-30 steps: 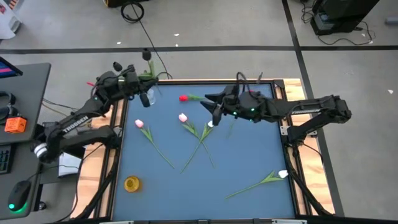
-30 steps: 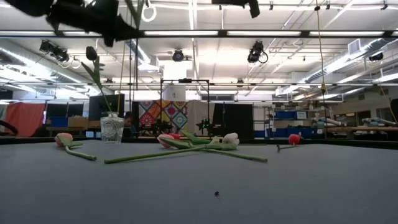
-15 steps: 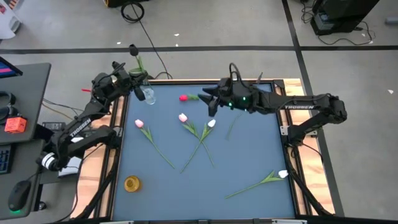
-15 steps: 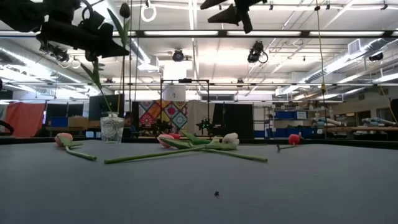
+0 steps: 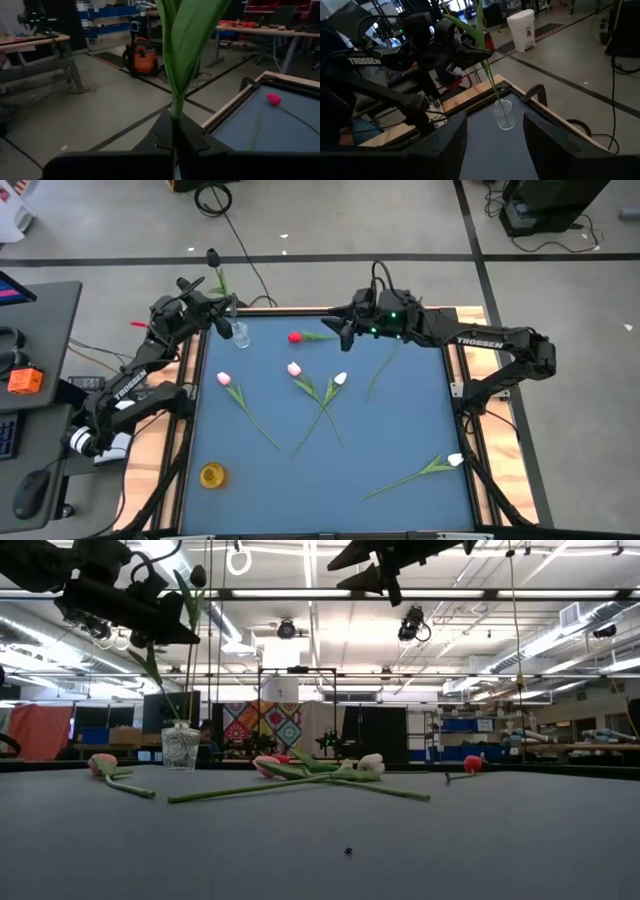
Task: Sort flowers into vase by color
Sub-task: Put the black tulip into the transparent vase
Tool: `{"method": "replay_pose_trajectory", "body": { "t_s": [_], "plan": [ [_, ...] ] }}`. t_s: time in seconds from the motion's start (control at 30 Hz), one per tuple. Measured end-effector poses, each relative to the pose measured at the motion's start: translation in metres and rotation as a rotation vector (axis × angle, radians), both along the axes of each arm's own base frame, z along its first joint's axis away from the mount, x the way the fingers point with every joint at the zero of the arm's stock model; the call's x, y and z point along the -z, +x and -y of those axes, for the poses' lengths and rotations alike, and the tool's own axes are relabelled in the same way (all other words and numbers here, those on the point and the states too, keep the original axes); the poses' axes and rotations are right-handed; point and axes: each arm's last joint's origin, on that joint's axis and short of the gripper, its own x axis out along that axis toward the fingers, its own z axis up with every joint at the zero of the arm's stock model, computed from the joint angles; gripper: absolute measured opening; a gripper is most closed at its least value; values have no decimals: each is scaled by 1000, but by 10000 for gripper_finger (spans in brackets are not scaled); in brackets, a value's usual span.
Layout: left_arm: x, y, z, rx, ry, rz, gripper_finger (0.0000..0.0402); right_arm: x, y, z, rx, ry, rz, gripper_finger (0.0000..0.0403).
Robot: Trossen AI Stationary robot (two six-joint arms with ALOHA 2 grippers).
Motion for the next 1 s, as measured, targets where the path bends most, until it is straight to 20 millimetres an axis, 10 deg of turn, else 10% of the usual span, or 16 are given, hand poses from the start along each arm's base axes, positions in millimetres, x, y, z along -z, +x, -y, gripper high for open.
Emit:
{"method": "replay_pose_trajectory", "body": {
  "t_s": [0.53, 1.0],
  "plan": [
    [9, 3, -8, -48, -77, -1, 20, 1, -6, 16, -16, 19, -5, 202],
    [19, 0, -6, -127, -210, -16, 169, 6, -7, 16, 2, 73, -43, 218]
  ]
}}
